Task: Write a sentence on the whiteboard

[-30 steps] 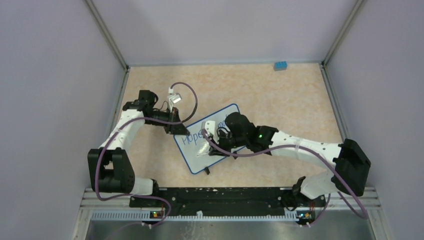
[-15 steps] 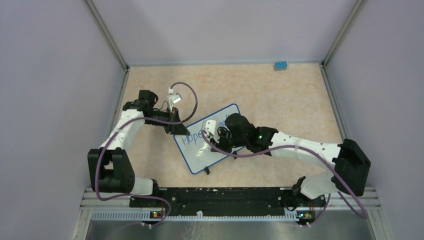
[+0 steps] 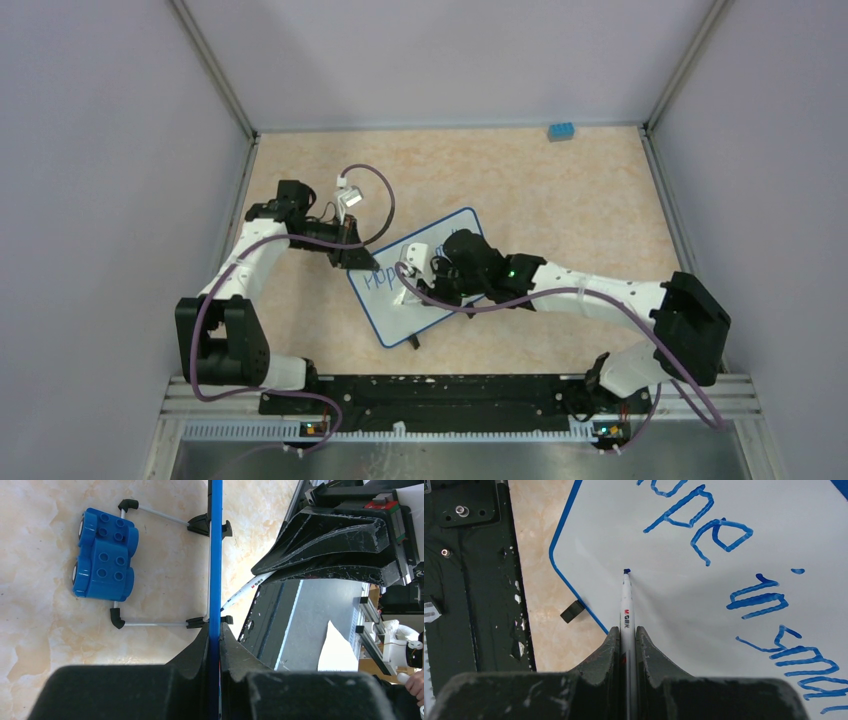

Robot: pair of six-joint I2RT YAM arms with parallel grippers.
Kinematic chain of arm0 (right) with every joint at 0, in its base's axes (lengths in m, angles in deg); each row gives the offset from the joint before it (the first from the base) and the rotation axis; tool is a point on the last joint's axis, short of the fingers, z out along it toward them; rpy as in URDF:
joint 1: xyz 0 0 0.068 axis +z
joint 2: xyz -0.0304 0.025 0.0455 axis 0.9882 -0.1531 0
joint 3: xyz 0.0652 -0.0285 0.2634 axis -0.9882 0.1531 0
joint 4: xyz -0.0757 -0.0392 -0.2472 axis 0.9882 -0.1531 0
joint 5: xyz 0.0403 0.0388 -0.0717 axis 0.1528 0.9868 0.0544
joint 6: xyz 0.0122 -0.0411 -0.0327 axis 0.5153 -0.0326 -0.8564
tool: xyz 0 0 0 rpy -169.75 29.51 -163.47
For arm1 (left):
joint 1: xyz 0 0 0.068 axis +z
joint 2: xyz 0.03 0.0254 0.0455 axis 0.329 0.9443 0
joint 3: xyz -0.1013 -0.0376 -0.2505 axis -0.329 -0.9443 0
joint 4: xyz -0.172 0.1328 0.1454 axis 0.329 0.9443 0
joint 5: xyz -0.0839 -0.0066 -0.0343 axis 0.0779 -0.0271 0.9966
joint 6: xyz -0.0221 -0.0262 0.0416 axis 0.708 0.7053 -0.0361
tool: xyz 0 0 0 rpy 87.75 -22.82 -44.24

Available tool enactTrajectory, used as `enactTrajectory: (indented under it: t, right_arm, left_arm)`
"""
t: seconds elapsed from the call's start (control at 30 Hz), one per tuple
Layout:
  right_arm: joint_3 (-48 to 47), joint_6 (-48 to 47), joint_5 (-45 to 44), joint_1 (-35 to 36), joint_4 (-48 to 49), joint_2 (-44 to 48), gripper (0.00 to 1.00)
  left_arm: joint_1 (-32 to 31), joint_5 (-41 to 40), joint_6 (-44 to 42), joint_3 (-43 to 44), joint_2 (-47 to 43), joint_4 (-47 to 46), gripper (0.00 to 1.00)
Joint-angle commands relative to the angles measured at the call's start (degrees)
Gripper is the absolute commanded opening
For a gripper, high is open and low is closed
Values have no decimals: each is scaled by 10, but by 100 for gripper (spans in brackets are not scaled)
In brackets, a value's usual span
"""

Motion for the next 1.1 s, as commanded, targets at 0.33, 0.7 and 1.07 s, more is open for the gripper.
enactTrajectory:
  t: [0.33,0.7,1.07]
  right_arm:
    - [-37,-2,-7,4,4,-22,0]
    - [-41,-10,-4,15,-3,-35,0]
    - [-27,-20,-20,17,-22,-27,0]
  left_arm:
    - [-2,4,-5,-5,-8,-8,0]
    - [-2,4,-6,-5,-7,-6,0]
    - [-2,2,-8,-4,-8,-5,0]
